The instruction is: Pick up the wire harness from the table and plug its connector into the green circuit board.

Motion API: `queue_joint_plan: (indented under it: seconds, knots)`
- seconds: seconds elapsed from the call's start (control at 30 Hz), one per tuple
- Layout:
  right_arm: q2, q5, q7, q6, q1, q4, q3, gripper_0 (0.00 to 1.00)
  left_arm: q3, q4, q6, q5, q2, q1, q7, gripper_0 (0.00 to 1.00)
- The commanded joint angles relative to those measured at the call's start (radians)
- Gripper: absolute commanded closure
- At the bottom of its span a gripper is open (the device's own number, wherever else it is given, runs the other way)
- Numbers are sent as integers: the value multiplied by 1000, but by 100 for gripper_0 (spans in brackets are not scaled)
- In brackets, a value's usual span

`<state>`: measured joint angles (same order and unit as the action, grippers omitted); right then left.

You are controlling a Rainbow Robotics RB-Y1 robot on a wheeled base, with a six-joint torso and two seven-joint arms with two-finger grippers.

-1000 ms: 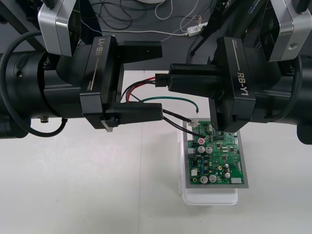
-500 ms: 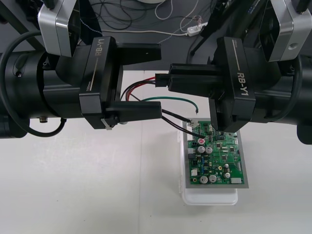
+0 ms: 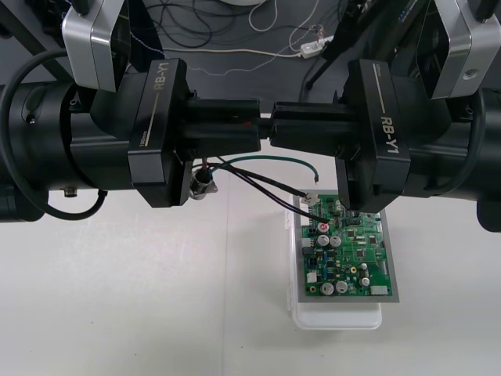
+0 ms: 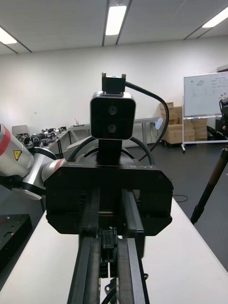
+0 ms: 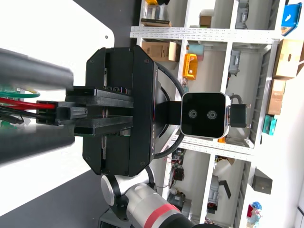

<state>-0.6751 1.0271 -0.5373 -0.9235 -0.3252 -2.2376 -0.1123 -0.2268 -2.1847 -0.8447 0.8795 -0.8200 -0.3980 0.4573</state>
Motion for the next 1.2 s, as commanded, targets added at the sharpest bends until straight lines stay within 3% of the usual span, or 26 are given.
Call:
queue_joint_plan:
  seconds: [0.03,0.53,0.67,0.8,1.2]
  knots:
    - [0,-5,-30,9,-32,-33,-10,100,-12,-15,49,-14,-31,-39,-77,100]
    - [0,-7,-26,9,-32,-33,-10,100,-22,-15,49,-17,-28,-39,-85,100]
    - [0,-5,-27,9,-32,-31,-9,25,-20,-15,49,-19,-28,-39,-86,100]
    - [0,-5,-33,9,-32,-30,-9,0,-20,-13,49,-24,-27,-41,-86,100]
    - [-20,-5,-33,8,-32,-25,-6,0,-20,33,24,3,-39,-35,-108,100]
